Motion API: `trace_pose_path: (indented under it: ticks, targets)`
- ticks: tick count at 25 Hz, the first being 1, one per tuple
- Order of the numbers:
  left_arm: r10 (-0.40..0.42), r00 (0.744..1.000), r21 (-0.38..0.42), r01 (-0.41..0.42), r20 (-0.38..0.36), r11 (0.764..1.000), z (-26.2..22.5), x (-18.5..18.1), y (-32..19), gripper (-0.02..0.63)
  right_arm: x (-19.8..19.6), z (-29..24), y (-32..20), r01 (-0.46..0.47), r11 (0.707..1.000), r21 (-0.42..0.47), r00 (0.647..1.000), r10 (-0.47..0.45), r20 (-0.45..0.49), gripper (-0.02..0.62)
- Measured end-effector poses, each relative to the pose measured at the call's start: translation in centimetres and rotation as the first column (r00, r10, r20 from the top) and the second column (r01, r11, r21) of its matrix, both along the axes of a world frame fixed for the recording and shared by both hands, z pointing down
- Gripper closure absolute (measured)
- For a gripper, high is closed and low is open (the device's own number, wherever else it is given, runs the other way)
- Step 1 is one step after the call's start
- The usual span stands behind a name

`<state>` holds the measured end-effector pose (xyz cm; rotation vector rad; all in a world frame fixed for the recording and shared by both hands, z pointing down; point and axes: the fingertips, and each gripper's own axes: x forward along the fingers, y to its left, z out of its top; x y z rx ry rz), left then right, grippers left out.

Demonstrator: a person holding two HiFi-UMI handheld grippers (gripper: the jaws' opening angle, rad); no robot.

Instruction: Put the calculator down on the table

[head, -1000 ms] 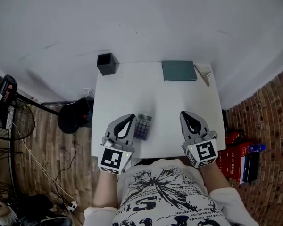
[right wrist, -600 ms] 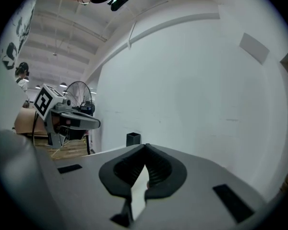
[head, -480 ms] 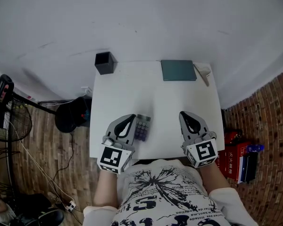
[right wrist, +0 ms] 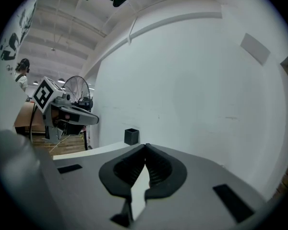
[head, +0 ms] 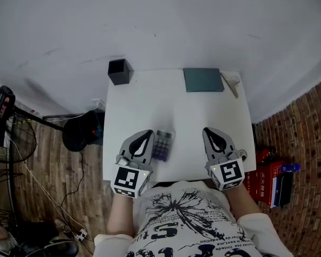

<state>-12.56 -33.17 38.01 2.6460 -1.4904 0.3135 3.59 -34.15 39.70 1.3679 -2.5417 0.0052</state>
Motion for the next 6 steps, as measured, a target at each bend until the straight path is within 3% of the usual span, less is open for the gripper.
trace_pose_path:
  ticks: [6]
  targets:
    - [0.004, 1.000, -0.003, -0.004, -0.018, 1.000, 0.24, -0.47, 0.04, 0.592, -0.29, 0.45, -0.12, -0.013, 1.000, -0.009, 1.000, 0.013, 0.004, 0.581]
